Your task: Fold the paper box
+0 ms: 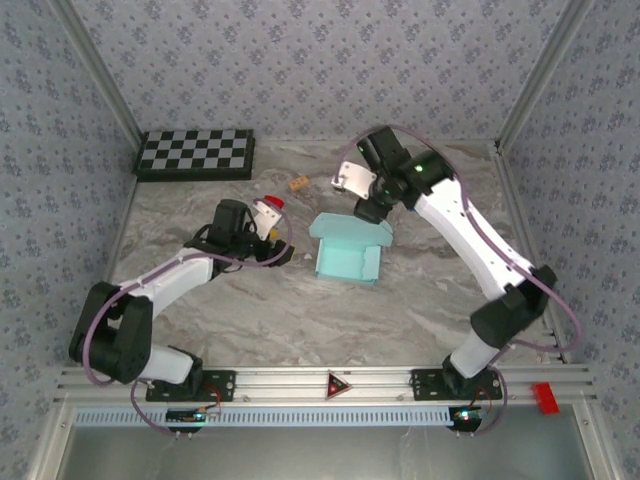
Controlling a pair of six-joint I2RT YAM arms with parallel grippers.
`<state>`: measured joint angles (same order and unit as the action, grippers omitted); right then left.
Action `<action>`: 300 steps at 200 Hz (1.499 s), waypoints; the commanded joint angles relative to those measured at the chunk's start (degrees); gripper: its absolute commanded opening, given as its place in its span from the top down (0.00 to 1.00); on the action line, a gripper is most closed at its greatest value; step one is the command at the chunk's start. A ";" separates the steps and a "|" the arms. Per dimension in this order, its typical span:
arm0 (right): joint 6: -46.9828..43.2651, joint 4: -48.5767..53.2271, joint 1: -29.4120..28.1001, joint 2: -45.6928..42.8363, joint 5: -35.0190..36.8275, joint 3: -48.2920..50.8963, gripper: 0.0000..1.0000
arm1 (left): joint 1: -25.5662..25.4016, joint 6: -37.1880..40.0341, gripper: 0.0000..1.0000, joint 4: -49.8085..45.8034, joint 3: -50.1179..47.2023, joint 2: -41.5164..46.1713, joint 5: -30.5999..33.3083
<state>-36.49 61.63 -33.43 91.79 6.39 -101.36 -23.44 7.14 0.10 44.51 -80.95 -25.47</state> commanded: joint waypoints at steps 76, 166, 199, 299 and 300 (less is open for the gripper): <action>41.28 -19.57 0.87 -27.98 -5.99 38.43 0.43 | 3.50 9.33 0.35 13.00 4.87 -11.80 -17.73; 51.45 -31.08 1.01 -24.64 1.08 49.24 0.48 | 2.44 12.42 0.42 16.84 8.25 -17.72 -21.20; 52.09 -32.06 1.67 -22.58 2.34 49.65 0.48 | 2.25 13.43 0.42 17.95 9.62 -19.90 -22.92; 52.21 -33.97 4.02 -20.09 1.78 50.25 0.48 | 0.53 15.65 0.44 20.28 12.75 -23.60 -26.84; 52.17 -33.95 4.05 -20.08 1.78 50.23 0.48 | 0.47 15.73 0.44 20.24 12.82 -23.66 -26.83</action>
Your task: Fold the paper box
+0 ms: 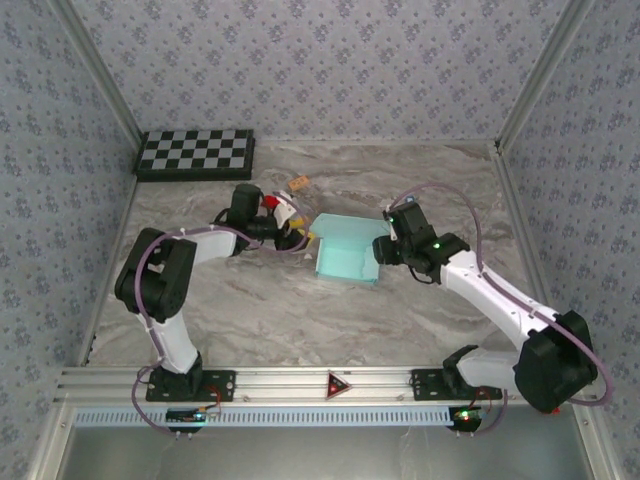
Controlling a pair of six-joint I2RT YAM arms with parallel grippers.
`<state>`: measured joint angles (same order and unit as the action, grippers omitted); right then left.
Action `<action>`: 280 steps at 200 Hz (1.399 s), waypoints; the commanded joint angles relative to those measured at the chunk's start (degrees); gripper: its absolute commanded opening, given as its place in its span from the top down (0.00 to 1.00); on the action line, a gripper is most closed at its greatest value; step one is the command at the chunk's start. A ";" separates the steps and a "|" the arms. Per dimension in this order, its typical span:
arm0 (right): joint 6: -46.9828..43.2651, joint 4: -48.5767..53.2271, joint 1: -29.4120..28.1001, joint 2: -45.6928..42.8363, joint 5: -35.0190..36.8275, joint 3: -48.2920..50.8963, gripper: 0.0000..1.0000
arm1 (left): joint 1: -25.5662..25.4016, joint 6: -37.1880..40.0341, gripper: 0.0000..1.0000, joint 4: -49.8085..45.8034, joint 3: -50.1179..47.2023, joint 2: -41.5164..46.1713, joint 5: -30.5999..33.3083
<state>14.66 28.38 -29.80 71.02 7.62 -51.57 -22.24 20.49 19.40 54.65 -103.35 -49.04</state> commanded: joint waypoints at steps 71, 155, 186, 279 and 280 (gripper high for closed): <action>0.99 -1.71 1.83 2.43 -0.19 0.17 0.49 | -1.66 4.48 0.56 -1.49 4.32 -1.59 -3.53; 0.12 -3.64 2.50 6.25 -0.97 -2.46 0.49 | -2.10 4.58 0.79 -2.23 3.91 -0.82 -0.61; 0.62 -3.28 2.68 7.55 -0.81 -3.58 0.49 | -2.17 3.78 0.91 0.03 2.25 0.23 0.84; 0.79 -4.38 3.14 7.43 -3.54 -6.67 0.48 | -5.56 -1.67 1.00 -1.59 -5.89 12.16 18.77; 0.80 -4.38 3.15 7.32 -3.56 -6.64 0.48 | -5.64 -1.76 1.00 -1.62 -5.93 12.36 19.05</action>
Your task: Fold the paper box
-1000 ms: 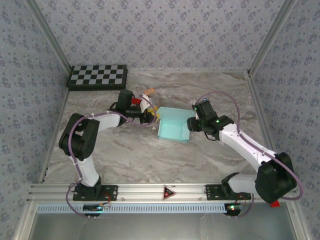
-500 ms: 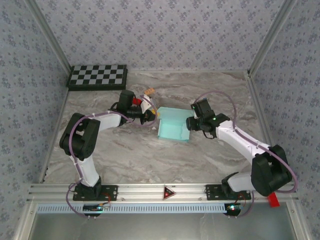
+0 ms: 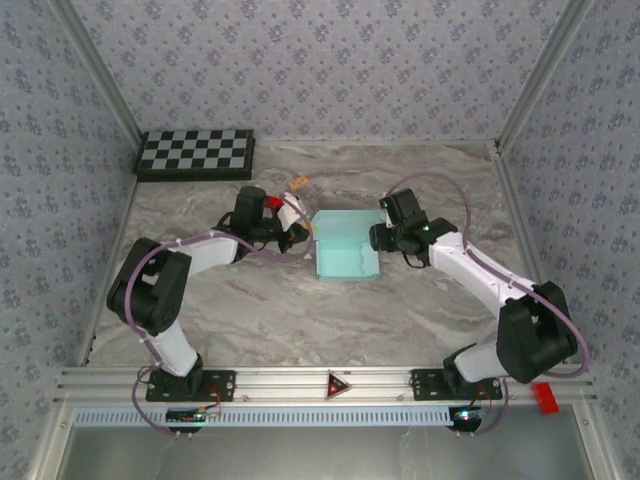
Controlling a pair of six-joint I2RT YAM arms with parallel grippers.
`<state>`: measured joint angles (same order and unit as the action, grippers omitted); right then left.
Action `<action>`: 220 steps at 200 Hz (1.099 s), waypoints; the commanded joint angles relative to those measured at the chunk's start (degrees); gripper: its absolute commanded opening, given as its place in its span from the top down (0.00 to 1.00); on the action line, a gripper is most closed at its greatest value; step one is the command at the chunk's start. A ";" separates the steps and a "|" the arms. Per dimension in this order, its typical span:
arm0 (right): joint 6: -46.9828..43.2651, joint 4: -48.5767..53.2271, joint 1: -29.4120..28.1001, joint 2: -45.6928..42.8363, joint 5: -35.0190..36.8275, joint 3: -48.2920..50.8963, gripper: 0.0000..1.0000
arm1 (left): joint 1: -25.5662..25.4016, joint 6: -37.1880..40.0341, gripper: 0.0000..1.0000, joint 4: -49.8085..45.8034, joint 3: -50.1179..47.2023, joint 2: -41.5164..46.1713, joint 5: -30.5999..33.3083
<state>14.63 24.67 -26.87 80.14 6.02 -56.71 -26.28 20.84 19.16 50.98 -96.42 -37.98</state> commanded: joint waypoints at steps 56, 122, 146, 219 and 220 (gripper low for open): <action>3.59 -5.00 2.56 -5.69 -10.90 5.73 0.46 | -3.22 -10.10 1.00 -2.58 -8.62 13.61 16.70; 8.26 -19.02 5.50 -4.62 -20.06 15.26 0.48 | -3.46 -16.20 1.00 -0.94 -11.90 15.33 17.97; 8.92 -22.05 5.60 -1.73 -21.21 15.54 0.50 | -3.41 -16.67 1.00 -0.14 -12.34 15.33 17.02; 8.61 -30.39 5.55 5.92 -22.96 14.62 0.56 | -3.35 -15.75 1.00 -0.51 -11.93 14.95 16.31; 8.68 -30.52 5.58 5.96 -22.97 14.61 0.56 | -3.43 -15.74 1.00 -0.52 -11.95 14.95 16.29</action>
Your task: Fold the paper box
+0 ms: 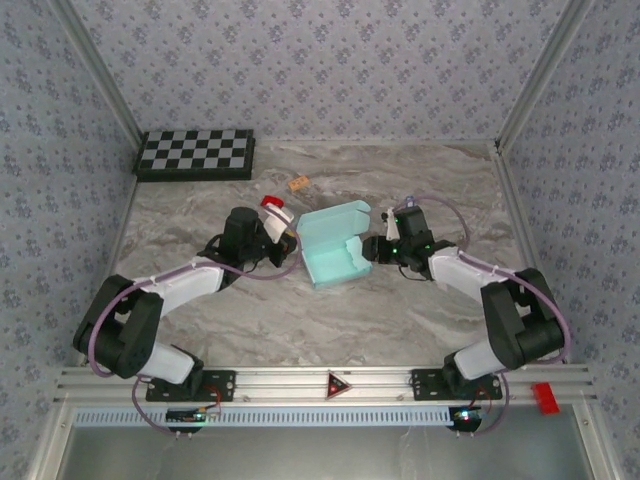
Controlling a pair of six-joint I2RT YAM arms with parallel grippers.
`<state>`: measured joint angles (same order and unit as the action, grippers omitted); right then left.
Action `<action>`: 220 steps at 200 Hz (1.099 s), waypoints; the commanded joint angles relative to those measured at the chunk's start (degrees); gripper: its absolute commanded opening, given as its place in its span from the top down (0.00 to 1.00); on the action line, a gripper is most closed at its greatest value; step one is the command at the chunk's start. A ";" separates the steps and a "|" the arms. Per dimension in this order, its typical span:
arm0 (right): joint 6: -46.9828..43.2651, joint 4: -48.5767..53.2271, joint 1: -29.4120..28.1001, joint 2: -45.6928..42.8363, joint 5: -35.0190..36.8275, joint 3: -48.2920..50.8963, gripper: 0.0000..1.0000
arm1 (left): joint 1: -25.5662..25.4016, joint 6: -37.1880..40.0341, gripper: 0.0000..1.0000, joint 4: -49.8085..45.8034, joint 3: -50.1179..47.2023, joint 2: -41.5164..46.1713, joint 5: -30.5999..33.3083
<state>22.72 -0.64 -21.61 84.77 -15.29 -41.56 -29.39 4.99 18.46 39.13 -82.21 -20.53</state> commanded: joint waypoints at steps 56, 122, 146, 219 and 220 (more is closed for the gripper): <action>1.73 -10.19 -0.37 5.30 -1.96 -0.29 0.58 | -0.35 0.37 1.00 -0.31 0.31 0.11 -1.35; 2.53 -12.19 -1.64 8.28 -0.69 -0.28 0.60 | -0.30 -0.21 1.00 -1.11 0.98 -0.47 -1.18; 2.57 -12.45 -1.98 9.36 -0.52 -0.29 0.61 | -0.28 -0.57 1.00 -1.48 0.98 -0.39 -1.00; 2.07 -11.53 -2.95 11.09 3.05 -0.28 0.65 | 0.10 -1.35 1.00 -1.83 1.20 -0.71 -0.98; 2.07 -11.51 -2.98 11.06 3.06 -0.32 0.65 | 0.11 -1.42 1.00 -1.84 1.25 -0.73 -0.99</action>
<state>24.67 -12.32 -24.08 94.37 -14.59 -41.56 -29.36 4.71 18.20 39.16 -82.21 -20.53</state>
